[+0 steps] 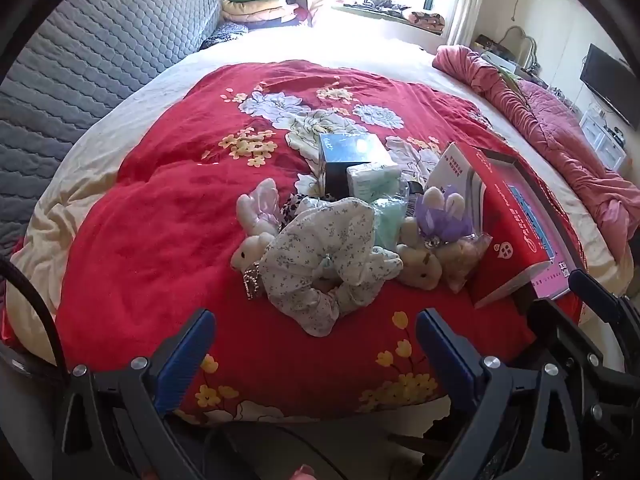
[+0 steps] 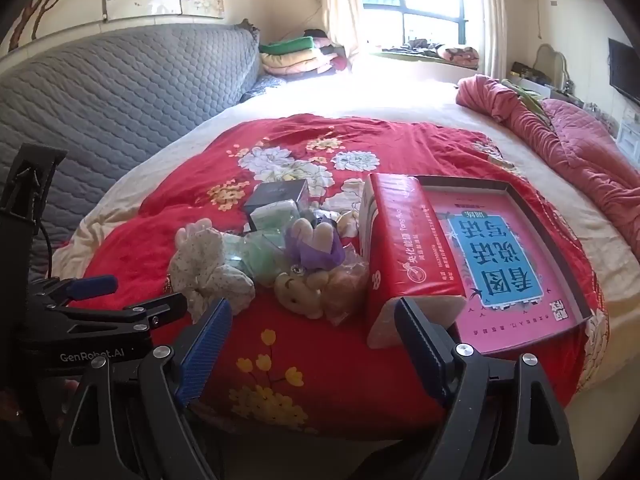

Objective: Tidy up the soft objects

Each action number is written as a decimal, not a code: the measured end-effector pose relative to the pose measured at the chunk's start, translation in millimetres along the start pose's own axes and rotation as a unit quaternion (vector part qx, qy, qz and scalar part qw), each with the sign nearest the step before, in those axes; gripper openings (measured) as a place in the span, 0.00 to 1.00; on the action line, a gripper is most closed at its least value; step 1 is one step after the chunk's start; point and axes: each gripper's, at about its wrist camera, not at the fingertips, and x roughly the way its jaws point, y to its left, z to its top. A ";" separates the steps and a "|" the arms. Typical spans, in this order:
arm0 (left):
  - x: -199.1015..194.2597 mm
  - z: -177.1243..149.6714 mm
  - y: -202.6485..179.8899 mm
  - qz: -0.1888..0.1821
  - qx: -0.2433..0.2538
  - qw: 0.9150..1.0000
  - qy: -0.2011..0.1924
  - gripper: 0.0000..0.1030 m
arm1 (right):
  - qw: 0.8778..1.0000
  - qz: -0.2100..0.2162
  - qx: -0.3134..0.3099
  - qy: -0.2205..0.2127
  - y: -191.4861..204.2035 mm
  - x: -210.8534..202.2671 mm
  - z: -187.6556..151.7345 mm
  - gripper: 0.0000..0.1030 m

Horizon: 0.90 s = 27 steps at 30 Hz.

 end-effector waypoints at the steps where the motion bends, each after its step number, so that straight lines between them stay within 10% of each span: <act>1: -1.6 -1.1 -0.2 -0.004 -0.001 1.000 -0.015 0.98 | 1.000 0.001 -0.001 0.001 0.9 0.6 -0.4 0.82; 27: -6.8 -1.5 1.9 -0.006 -0.003 1.000 -0.022 0.98 | 1.000 -0.024 0.000 -0.011 -1.7 -6.1 2.1 0.82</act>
